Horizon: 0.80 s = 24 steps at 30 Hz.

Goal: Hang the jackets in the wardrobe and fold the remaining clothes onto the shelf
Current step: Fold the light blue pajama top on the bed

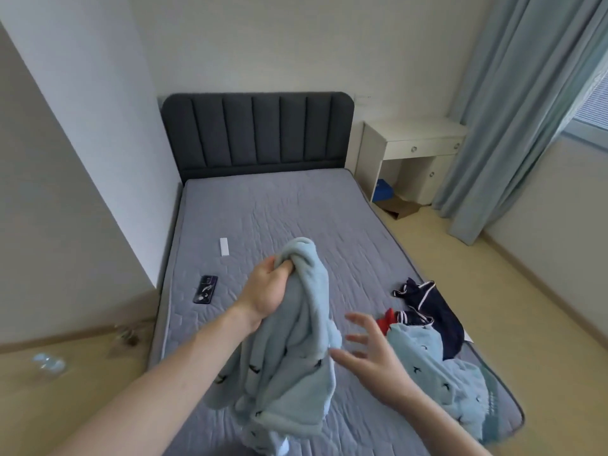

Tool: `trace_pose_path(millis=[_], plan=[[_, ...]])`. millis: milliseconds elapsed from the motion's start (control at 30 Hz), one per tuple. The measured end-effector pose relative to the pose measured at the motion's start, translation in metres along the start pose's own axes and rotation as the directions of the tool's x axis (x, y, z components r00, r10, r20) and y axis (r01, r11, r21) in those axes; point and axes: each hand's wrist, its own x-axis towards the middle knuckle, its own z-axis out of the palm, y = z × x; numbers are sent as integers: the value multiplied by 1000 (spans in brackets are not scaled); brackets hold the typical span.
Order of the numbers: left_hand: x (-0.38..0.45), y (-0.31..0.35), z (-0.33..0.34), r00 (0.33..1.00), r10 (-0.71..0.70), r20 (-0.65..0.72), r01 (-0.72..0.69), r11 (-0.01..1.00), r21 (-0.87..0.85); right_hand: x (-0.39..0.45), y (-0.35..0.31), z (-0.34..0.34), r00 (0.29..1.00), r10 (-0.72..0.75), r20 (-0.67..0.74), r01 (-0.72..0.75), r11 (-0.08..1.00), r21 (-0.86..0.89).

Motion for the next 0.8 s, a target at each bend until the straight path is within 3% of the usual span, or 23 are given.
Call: trace_pose_path(millis=[100, 167, 233, 300, 433, 533, 600, 700, 767, 800], plan=[[-2, 1, -2, 999, -29, 35, 31, 997, -67, -11, 6, 38, 978, 23, 209, -21, 1000, -12], [-4, 1, -4, 999, -29, 43, 32, 998, -62, -9, 7, 54, 964, 46, 263, -35, 998, -45], [-3, 3, -10, 1000, 3, -1, -3, 1000, 0, -1, 4, 57, 983, 69, 170, -57, 996, -73], [1, 3, -26, 994, 70, -79, -58, 988, 143, 8, -1, 48, 991, 120, 62, -123, 991, 47], [6, -3, -87, 976, 180, -125, -85, 838, 540, 21, -18, 2, 970, 203, -132, -163, 951, 262], [14, -21, -129, 973, 185, -139, -24, 678, 735, 21, -32, -22, 986, 148, -76, -130, 969, 209], [16, -31, -145, 976, 154, -154, 24, 624, 781, 21, -41, -26, 993, 115, 30, -119, 975, 190], [12, -39, -142, 973, 184, -139, 24, 519, 854, 24, -56, -19, 985, 95, 144, -132, 951, 281], [3, -42, -124, 975, 216, -56, -67, 521, 851, 27, -67, -11, 985, 98, 142, -142, 929, 342], [-8, -42, -111, 979, 202, 20, -136, 580, 803, 29, -72, -7, 984, 100, 144, -147, 922, 359]])
